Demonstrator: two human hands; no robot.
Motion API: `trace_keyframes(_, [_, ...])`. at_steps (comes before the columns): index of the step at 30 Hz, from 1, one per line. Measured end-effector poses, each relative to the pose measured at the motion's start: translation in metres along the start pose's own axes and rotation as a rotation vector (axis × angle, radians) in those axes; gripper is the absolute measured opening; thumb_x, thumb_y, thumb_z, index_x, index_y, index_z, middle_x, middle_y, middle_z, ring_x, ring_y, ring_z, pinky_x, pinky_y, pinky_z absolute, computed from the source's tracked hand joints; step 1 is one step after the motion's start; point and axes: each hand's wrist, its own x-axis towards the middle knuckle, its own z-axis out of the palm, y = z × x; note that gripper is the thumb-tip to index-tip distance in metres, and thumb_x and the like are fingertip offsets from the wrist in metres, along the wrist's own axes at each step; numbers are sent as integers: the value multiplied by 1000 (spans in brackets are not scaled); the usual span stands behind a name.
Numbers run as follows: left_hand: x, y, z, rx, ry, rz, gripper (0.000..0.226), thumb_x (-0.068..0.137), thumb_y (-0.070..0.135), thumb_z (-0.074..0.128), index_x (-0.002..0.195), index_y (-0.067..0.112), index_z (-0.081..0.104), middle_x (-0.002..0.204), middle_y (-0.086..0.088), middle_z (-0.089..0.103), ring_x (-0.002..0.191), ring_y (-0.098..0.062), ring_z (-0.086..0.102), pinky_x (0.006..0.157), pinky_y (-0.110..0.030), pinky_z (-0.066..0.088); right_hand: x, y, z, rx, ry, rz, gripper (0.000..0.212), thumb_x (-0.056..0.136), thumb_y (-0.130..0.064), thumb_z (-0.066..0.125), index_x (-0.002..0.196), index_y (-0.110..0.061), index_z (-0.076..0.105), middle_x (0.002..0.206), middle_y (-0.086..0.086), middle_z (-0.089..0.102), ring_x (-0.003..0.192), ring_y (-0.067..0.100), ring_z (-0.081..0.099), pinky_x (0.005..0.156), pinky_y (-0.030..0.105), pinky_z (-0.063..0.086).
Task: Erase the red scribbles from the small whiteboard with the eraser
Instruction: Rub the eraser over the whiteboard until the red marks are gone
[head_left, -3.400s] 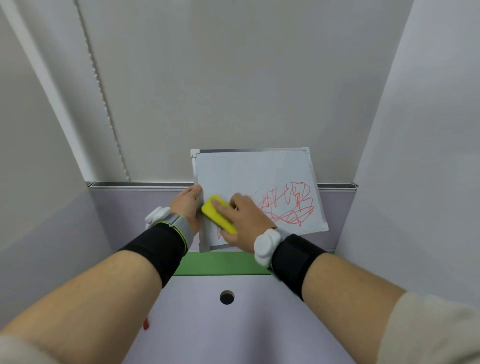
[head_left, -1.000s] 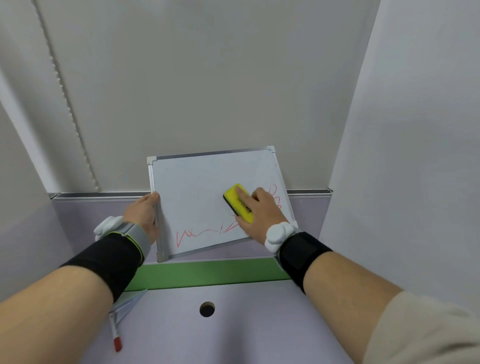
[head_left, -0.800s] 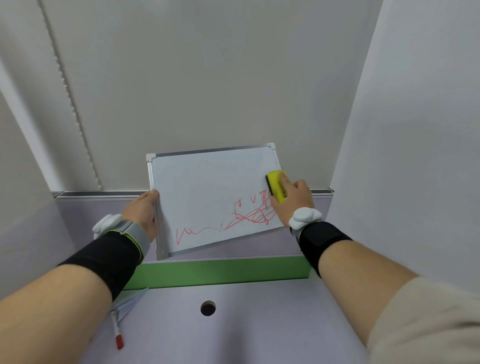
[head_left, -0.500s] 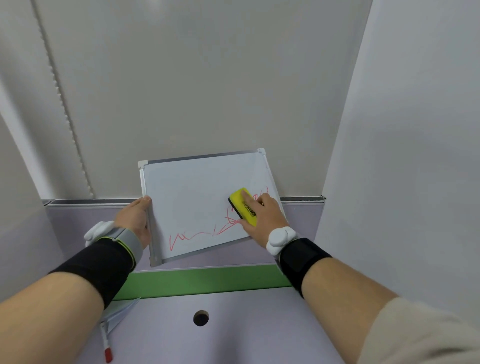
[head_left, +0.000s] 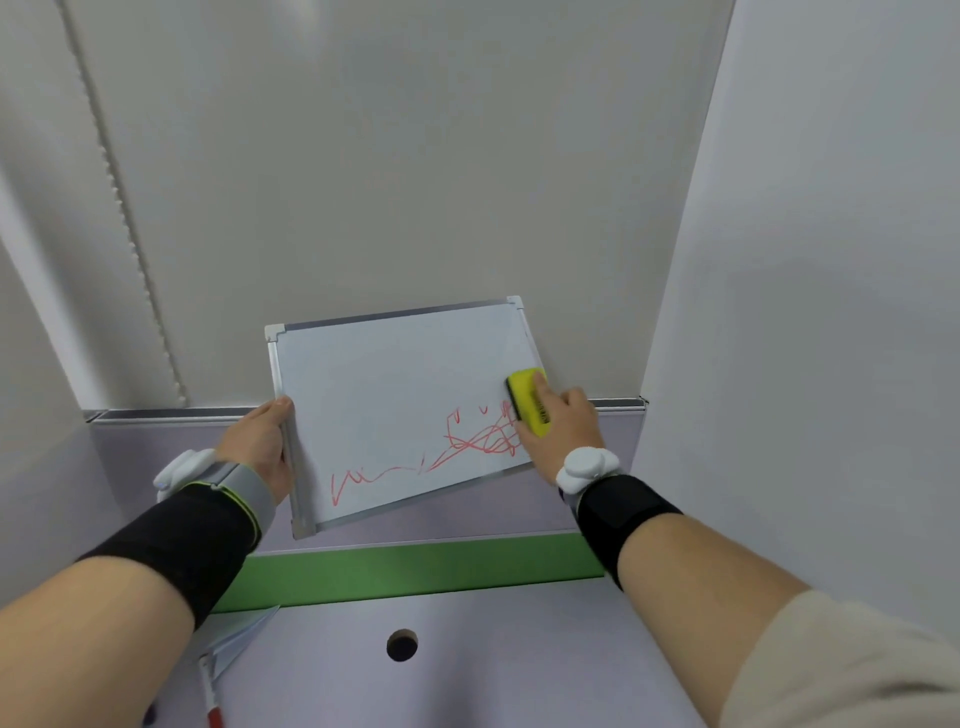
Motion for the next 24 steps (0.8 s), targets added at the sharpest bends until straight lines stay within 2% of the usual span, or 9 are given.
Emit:
trace_keyframes(3, [-1,1,2,0,-12,9,25,95,20,62,118,13,68,112,-6,74,98,-23,71,99,-44,54,-2,4,-2,-48,16,19,73,87,-44,62,149,-27,28,105,9,40,99,31,45,95,38,44])
trace_keyframes(5, [-1,0,4,7,-8,10,16,94,20,63,109,16,70,106,-3,74,94,-21,71,98,-43,54,-12,-8,9,-39,-46,-116,74,87,-44,61,150,-28,26,105,8,39,98,28,44,93,38,44])
trace_keyframes(8, [1,-1,1,15,8,6,14,94,21,65,106,17,71,106,-2,75,89,-19,72,96,-43,55,-21,-15,21,-46,-118,-268,74,87,-43,62,150,-30,26,107,6,39,99,25,43,92,39,45])
trace_keyframes(13, [1,0,-1,-11,-8,-6,32,93,22,65,123,13,67,108,-4,75,95,-24,73,95,-46,56,-6,6,1,-11,13,67,72,87,-43,61,149,-29,26,108,11,41,101,32,45,95,37,42])
trace_keyframes(15, [1,0,2,-7,-4,8,27,92,21,66,118,14,70,108,-4,75,95,-23,73,96,-45,56,-11,1,4,-37,-25,28,74,88,-43,60,150,-27,25,110,11,41,102,32,45,96,37,43])
trace_keyframes(17, [1,0,4,-5,-5,14,19,92,20,66,110,17,70,103,-2,75,92,-21,73,96,-43,56,-22,-16,15,-14,-84,-101,75,87,-43,60,151,-28,24,110,9,40,101,29,45,95,38,43])
trace_keyframes(20, [2,-2,2,1,-3,1,23,93,21,65,115,15,68,108,-5,75,95,-23,72,97,-45,55,-26,-33,26,-34,-128,-247,73,87,-43,60,150,-31,24,111,6,40,104,26,41,95,39,43])
trace_keyframes(22, [5,-2,-1,5,-5,-14,33,92,23,65,123,13,67,115,-7,74,101,-27,72,97,-47,55,-18,-29,20,-36,-92,-195,72,88,-43,60,150,-32,25,111,7,41,104,27,42,95,37,42])
trace_keyframes(24, [8,-1,-2,6,-21,-19,36,92,24,65,126,13,66,117,-7,74,104,-29,72,98,-48,54,-9,-20,8,-19,-45,-53,72,89,-44,59,151,-31,23,112,9,42,103,28,42,96,37,41])
